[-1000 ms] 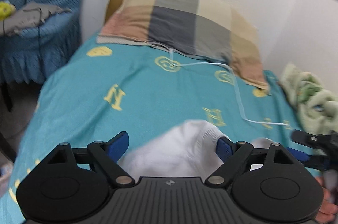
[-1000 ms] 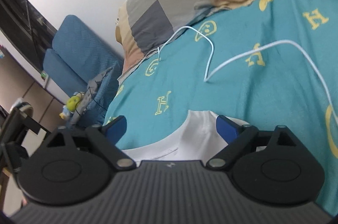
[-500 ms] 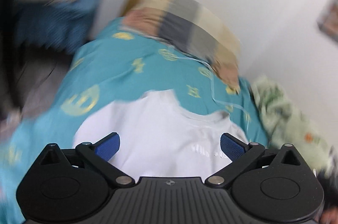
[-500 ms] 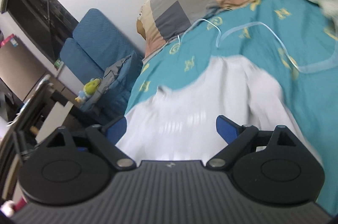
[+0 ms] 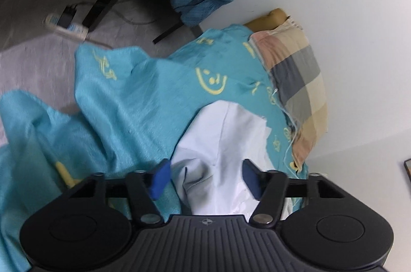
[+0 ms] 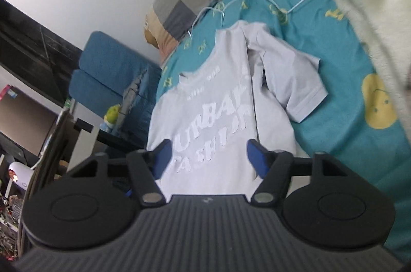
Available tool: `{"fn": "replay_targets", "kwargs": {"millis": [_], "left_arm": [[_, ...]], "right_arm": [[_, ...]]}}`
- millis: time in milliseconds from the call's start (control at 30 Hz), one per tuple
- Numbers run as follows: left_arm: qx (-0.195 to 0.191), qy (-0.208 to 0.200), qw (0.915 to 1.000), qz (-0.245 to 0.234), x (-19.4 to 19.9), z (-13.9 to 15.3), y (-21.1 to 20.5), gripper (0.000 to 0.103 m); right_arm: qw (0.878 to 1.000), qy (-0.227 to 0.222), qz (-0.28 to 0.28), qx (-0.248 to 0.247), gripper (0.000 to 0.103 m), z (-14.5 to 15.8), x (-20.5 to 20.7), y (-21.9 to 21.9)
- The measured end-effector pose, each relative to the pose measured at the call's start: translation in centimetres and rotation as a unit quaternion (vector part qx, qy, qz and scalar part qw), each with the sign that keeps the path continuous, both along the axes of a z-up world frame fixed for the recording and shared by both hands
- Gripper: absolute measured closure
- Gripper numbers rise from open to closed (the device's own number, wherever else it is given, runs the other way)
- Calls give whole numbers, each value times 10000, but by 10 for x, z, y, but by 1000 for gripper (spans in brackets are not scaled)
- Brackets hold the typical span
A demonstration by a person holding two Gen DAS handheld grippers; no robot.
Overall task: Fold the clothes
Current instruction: 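Lay the T-shirt flat on the bed and open both grippers, then smooth the T-shirt body flat with the left gripper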
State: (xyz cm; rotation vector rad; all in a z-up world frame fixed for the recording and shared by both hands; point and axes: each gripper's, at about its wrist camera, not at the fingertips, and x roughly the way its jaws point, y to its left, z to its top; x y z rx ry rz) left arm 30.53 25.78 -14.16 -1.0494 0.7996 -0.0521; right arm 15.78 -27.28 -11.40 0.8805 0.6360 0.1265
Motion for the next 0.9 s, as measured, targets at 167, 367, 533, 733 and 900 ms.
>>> {"fn": "replay_targets", "kwargs": {"millis": [167, 367, 533, 733, 900], "left_arm": [[301, 8, 9995, -52, 19, -14, -20, 97], [1950, -1062, 9728, -656, 29, 43, -69, 100], [2941, -1917, 9120, -2119, 16, 74, -164, 100], [3070, -1741, 8825, -3109, 5, 36, -217, 90], [2613, -1689, 9111, -2704, 2, 34, -185, 41]], "right_arm": [[9998, 166, 90, -21, 39, -17, 22, 8], [9998, 141, 77, -136, 38, -18, 27, 10], [9997, 75, 61, -237, 38, -16, 29, 11], [9996, 109, 65, -270, 38, -18, 31, 9], [9997, 136, 29, -225, 38, -18, 29, 6]]}}
